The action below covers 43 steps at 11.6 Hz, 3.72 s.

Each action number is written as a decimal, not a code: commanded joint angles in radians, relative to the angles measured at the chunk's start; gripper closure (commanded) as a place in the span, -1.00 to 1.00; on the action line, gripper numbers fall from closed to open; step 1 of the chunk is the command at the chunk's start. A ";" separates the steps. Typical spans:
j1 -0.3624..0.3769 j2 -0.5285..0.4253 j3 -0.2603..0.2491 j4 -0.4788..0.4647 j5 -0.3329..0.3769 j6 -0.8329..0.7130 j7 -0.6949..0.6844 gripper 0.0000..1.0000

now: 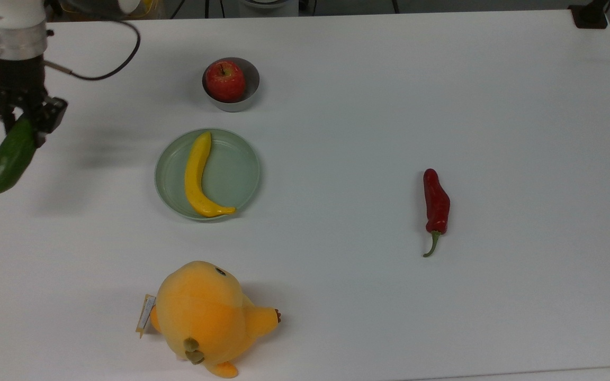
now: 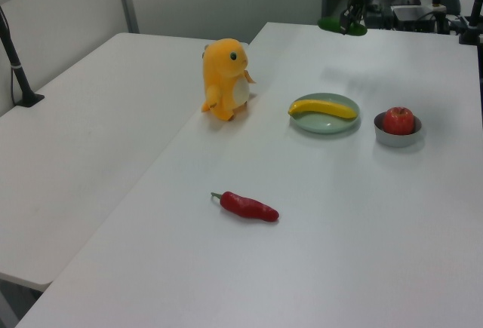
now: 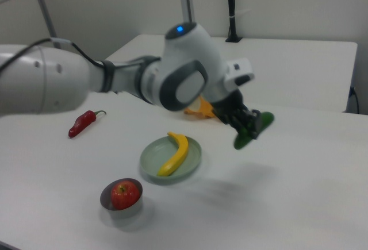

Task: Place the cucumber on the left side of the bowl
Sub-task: 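Lift the cucumber and carry it toward the bowl with the apple, then lower the cucumber onto the table beside the apple bowl, then open the gripper and raise it away from the cucumber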

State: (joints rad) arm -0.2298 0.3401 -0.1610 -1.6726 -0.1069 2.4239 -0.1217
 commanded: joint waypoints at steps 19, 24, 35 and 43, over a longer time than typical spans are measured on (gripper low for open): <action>0.267 -0.342 0.426 -0.533 -0.081 -0.459 0.514 0.98; 0.267 -0.334 0.434 -0.596 -0.221 -0.414 0.560 0.94; 0.254 -0.342 0.434 -0.468 -0.206 -0.476 0.554 -1.00; 0.260 -0.345 0.307 0.013 0.036 -0.773 0.527 -1.00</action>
State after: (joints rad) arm 0.0149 -0.0083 0.2043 -1.7498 -0.1244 1.7021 0.4188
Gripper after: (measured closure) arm 0.000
